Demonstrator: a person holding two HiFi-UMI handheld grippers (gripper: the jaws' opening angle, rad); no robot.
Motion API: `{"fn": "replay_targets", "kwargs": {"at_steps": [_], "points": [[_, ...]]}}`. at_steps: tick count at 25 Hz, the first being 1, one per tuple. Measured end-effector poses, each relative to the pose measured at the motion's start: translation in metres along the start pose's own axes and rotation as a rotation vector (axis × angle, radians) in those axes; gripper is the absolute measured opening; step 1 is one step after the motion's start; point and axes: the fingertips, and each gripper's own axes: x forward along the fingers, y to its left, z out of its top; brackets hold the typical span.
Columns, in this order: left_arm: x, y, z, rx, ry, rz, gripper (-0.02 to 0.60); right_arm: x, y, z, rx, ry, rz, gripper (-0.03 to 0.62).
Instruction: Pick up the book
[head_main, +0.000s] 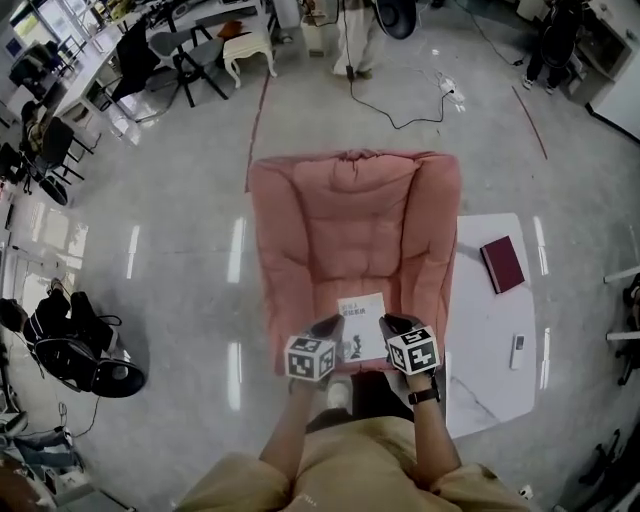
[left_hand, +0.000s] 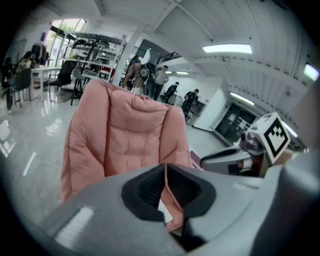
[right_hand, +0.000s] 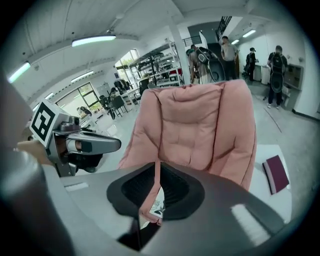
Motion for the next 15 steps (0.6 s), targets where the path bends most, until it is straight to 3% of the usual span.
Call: {"fn": "replay_targets", "kwargs": {"at_steps": [8, 11, 15], "points": [[0.076, 0.046, -0.083, -0.169, 0.217, 0.017, 0.069, 0.082, -0.058, -0.070, 0.149, 0.184, 0.027, 0.080], [0.104, 0.059, -0.127, -0.228, 0.328, 0.002, 0.166, 0.110, -0.068, -0.106, 0.206, 0.221, 0.049, 0.081], [0.139, 0.088, -0.174, -0.302, 0.405, 0.002, 0.181, 0.158, -0.083, -0.149, 0.258, 0.260, 0.039, 0.100]]}}
